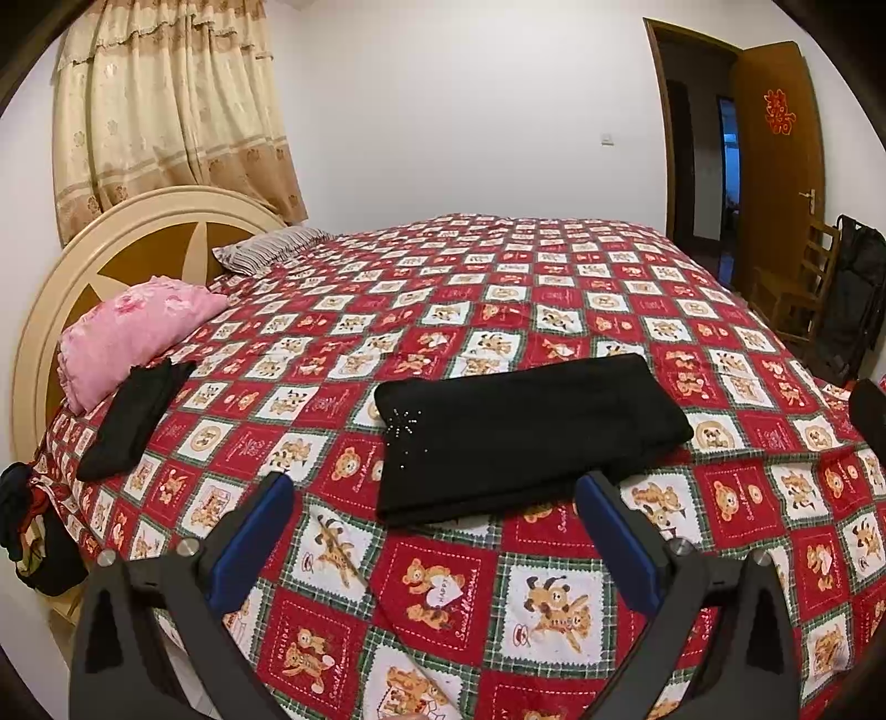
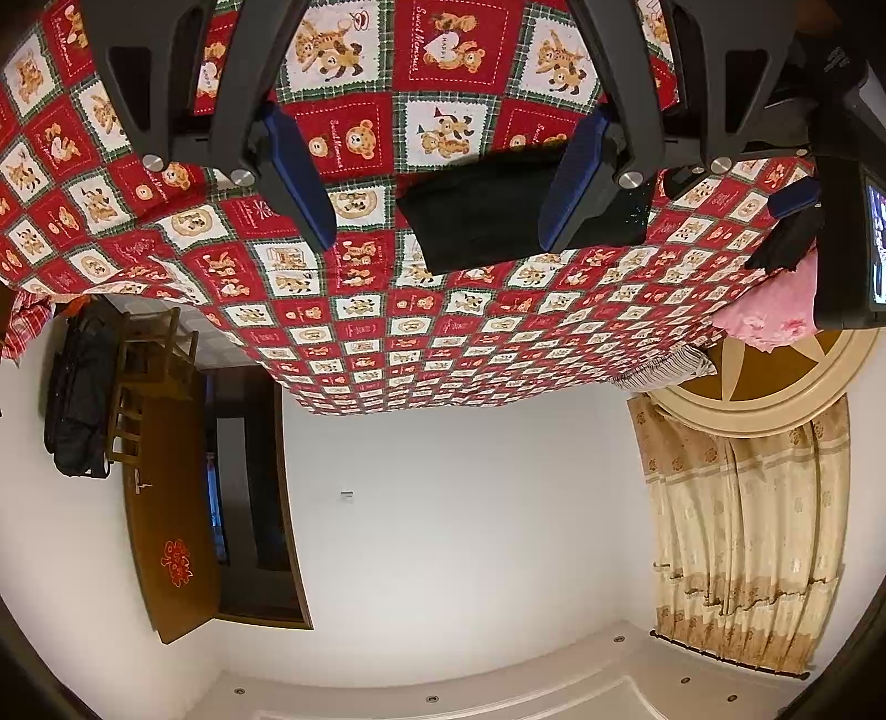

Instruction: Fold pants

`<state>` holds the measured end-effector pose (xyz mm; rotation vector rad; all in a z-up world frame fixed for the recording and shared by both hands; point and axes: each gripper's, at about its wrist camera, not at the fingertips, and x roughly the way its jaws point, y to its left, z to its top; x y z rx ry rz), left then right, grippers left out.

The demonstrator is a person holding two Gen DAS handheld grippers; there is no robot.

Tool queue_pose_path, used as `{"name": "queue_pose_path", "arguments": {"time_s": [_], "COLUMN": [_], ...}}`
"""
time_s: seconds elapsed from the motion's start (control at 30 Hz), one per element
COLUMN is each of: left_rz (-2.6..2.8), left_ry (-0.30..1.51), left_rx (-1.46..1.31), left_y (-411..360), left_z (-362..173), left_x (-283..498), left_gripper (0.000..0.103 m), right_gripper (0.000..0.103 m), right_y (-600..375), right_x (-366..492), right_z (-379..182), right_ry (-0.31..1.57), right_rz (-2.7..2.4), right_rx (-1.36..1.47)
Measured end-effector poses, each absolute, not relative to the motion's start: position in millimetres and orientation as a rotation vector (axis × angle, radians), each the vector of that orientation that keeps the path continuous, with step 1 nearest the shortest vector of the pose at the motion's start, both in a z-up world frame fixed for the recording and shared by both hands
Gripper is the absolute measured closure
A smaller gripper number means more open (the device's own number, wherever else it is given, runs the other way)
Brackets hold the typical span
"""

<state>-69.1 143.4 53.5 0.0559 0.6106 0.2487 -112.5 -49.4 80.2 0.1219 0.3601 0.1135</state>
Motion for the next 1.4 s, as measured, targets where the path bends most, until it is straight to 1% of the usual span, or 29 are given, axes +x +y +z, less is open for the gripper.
{"name": "queue_pose_path", "arguments": {"time_s": [1.1,1.4], "left_rz": [0.233,0.173], "left_ry": [0.643,0.679], "left_rx": [0.057,0.007], "left_y": [146,150], "left_z": [44,41], "left_x": [-66,-59], "left_gripper": [0.0,0.0], "right_gripper": [0.026,0.026], "right_y": [-52,-52], "right_x": [-113,-113], "right_z": [79,79], "right_ry": [0.354,0.359], "right_rz": [0.097,0.093], "right_rx": [0.131,0.134]}}
